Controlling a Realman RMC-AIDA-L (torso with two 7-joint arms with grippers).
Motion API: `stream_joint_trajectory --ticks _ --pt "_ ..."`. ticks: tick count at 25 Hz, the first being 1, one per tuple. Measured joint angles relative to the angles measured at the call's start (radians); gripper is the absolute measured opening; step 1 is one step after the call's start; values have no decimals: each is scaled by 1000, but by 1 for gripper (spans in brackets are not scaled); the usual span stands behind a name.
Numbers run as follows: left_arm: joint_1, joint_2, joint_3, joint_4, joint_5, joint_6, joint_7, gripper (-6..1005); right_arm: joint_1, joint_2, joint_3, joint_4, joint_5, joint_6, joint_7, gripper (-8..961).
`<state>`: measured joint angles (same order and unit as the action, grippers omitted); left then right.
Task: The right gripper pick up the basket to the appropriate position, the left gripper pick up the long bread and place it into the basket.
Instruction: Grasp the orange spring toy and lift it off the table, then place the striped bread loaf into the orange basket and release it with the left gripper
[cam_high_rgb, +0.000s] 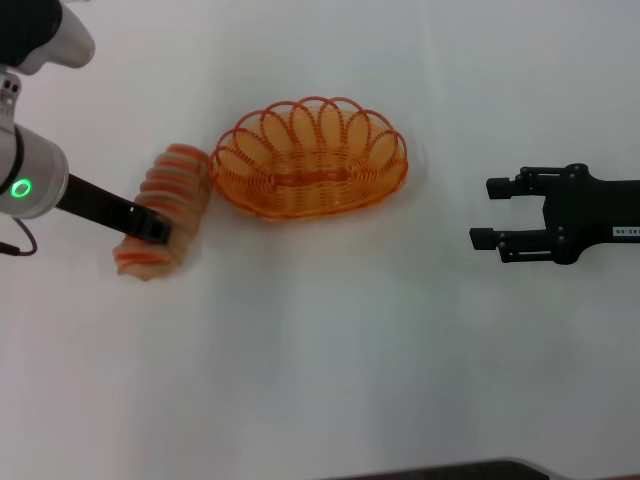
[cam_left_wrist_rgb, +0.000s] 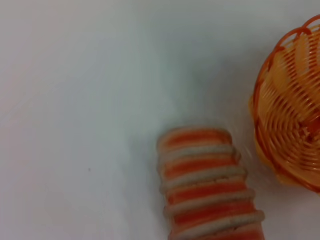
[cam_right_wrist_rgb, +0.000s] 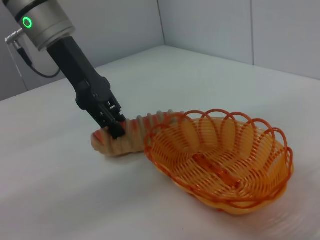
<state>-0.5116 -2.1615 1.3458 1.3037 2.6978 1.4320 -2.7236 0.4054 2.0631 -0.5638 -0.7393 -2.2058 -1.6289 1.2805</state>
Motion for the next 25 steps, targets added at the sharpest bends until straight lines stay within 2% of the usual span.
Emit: stream_joint_trajectory --ticks 8,12,20,22,25 --pt "-12 5 -59 18 2 12 95 357 1 0 -3 0 0 12 0 780" --pt "-21 19 -78 28 19 13 156 328 4 0 -4 0 0 12 0 779" --pt "-43 14 -273 26 3 32 484 237 13 0 -5 0 0 12 0 778" --pt "-50 13 -332 25 -43 59 589 225 14 0 -6 0 0 12 0 778" --pt "-54 19 -376 28 -127 103 700 208 16 0 -6 0 0 11 0 778"
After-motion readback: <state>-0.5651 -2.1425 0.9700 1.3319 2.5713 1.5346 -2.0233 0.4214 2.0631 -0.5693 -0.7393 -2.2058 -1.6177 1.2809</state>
